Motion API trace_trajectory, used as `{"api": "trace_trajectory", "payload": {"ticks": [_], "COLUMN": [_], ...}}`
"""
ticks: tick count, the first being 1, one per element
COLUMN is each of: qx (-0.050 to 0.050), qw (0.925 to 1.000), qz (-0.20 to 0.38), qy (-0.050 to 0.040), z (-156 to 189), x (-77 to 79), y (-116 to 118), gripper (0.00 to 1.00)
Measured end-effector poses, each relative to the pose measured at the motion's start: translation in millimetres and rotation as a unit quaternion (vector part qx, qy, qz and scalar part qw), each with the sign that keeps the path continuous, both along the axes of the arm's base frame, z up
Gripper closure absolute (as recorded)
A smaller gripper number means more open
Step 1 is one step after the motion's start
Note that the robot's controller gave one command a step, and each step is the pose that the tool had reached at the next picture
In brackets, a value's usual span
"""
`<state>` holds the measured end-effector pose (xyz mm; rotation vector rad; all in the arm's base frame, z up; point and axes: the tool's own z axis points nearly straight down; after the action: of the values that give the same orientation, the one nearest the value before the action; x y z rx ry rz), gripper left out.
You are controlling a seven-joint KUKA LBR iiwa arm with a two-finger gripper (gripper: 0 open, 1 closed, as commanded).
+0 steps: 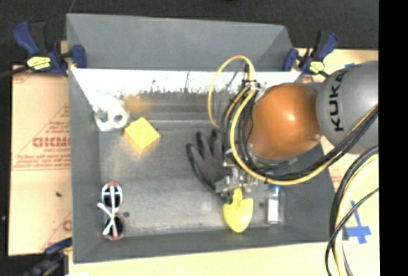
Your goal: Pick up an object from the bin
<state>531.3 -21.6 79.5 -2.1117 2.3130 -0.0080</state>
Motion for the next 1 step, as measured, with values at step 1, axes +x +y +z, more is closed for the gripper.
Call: {"api": "trace_trajectory", "payload": {"ticks": [1], "qx": [0.001], "qw": [1.0000], "qz": [0.000], "qy": [0.0044], "z": [15.0], "x": [-2.2], "y": [0.5], "gripper": [1.00]}}
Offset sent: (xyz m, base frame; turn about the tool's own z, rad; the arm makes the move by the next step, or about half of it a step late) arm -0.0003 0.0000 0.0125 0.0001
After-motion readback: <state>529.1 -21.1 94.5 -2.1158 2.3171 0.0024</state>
